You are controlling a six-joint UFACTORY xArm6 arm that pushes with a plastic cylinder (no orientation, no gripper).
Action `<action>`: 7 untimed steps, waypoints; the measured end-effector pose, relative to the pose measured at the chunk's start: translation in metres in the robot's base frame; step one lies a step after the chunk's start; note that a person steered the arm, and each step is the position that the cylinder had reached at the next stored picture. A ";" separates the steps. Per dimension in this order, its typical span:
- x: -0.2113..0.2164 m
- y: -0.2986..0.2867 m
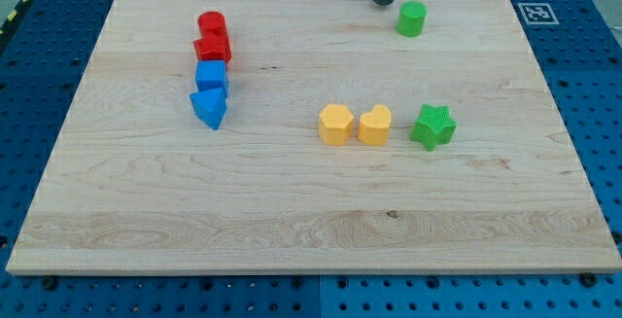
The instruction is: Move the green circle toward the center right
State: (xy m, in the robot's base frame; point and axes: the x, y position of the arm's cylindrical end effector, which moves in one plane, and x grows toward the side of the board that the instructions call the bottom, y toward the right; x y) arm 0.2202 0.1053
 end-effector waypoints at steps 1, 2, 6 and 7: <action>0.006 0.006; 0.038 0.009; 0.053 0.079; 0.053 0.090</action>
State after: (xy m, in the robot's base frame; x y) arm 0.2730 0.1957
